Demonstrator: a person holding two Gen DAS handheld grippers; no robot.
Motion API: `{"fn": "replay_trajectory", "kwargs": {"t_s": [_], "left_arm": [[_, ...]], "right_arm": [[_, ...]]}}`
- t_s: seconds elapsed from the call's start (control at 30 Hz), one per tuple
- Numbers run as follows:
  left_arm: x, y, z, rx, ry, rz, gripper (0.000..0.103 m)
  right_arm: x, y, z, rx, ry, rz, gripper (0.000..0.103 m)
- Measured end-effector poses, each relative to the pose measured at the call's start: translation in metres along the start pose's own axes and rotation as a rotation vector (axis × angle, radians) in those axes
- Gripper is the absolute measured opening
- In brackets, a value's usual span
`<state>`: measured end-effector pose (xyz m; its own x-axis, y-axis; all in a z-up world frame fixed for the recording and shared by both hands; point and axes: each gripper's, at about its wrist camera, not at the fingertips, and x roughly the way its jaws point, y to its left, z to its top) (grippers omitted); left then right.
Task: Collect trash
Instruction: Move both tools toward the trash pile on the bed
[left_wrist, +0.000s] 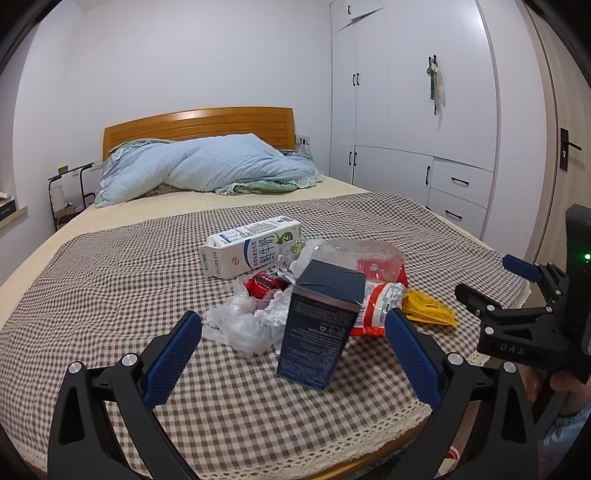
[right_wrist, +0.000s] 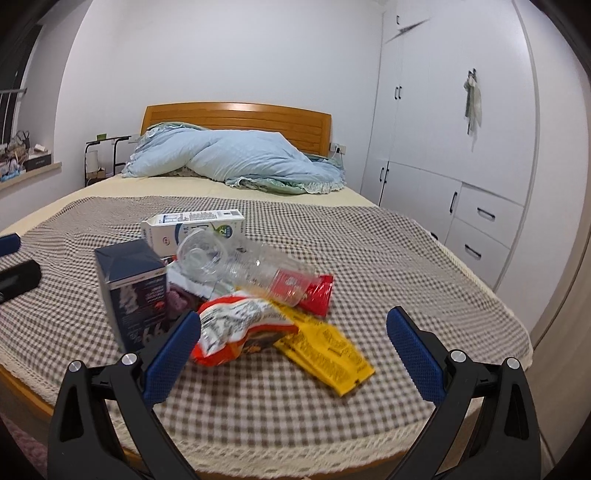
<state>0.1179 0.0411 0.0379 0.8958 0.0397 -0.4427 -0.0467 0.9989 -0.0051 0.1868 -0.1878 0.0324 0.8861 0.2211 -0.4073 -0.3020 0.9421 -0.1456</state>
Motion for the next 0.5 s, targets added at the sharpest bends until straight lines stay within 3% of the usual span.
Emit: {"fn": "replay_trajectory", "kwargs": {"t_s": [0.5], "left_arm": [[0.025,0.019,0.026,0.008,0.018,0.029,0.096]], "right_arm": [[0.07,-0.016,0.012,-0.245,-0.028,0.017,0.097]]}}
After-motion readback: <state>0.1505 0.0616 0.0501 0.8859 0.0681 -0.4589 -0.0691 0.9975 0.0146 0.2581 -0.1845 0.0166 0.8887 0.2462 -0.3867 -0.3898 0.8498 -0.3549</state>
